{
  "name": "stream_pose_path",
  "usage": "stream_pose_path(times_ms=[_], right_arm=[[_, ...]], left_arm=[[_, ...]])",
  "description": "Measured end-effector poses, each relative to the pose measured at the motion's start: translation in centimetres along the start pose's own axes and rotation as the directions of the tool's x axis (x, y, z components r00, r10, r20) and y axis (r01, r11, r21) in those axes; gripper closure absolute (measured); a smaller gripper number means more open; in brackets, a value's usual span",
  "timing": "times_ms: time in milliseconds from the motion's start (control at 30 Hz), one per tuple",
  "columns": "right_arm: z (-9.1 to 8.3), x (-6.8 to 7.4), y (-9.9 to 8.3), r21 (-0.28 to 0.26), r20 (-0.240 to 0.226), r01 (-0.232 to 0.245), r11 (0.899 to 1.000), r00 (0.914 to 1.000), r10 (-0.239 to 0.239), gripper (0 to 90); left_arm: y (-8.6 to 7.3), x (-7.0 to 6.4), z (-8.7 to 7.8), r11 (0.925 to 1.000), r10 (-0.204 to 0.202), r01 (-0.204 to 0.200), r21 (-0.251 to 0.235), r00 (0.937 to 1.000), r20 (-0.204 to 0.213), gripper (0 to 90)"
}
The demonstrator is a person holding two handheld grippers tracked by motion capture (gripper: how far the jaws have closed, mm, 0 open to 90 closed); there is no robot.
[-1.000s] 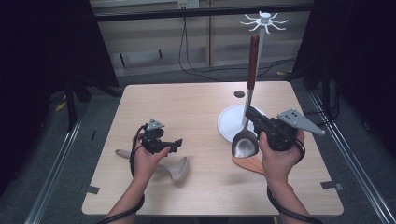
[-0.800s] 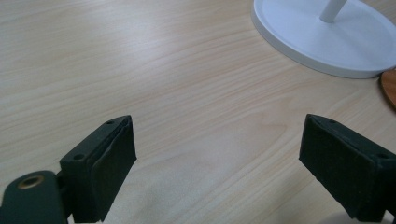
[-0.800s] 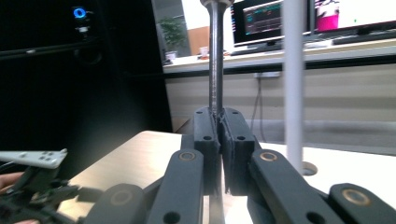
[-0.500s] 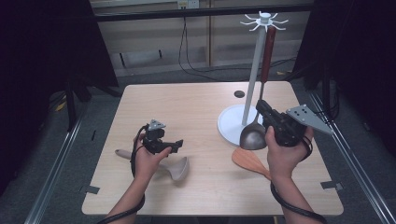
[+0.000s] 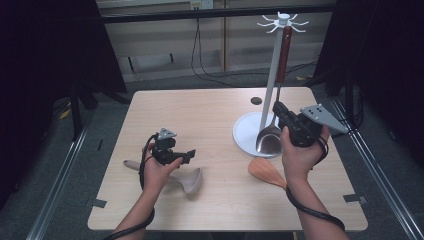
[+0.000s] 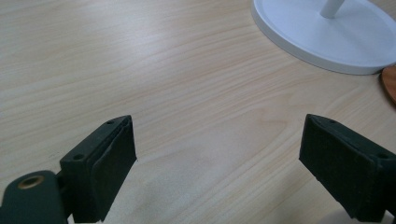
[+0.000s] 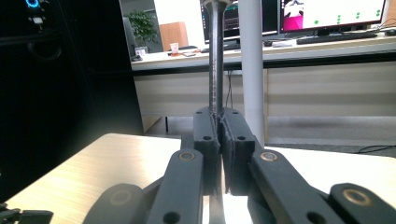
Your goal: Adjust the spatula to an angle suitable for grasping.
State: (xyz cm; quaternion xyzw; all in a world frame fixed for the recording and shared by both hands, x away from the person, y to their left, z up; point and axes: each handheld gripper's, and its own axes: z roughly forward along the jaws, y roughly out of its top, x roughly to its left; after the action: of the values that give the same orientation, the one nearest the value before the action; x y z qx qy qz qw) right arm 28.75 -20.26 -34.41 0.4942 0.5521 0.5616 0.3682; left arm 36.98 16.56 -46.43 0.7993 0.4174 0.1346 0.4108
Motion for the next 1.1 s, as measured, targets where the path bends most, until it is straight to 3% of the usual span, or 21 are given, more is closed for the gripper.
stream_pose_path(times_ms=[433, 767, 1100], right_arm=[[1.8, -0.3, -0.1, 0.03, 0.018, 0.034, 0.999, 0.9993, -0.034, 85.7], [2.6, -1.0, -0.2, 0.024, -0.02, 0.032, 0.999, 0.9993, -0.031, 85.2], [2.9, -1.1, -0.1, 0.02, -0.018, 0.032, 0.999, 0.9993, -0.032, 82.0]], left_arm=[[0.0, 0.1, -0.2, 1.0, -0.005, 0.005, -0.003, 1.0, -0.005, 10.8], [0.0, 0.1, -0.1, 1.0, -0.007, 0.007, -0.003, 1.0, -0.001, 10.8], [-0.1, 0.1, -0.2, 0.9999, -0.011, 0.011, -0.003, 0.9999, -0.002, 10.9]])
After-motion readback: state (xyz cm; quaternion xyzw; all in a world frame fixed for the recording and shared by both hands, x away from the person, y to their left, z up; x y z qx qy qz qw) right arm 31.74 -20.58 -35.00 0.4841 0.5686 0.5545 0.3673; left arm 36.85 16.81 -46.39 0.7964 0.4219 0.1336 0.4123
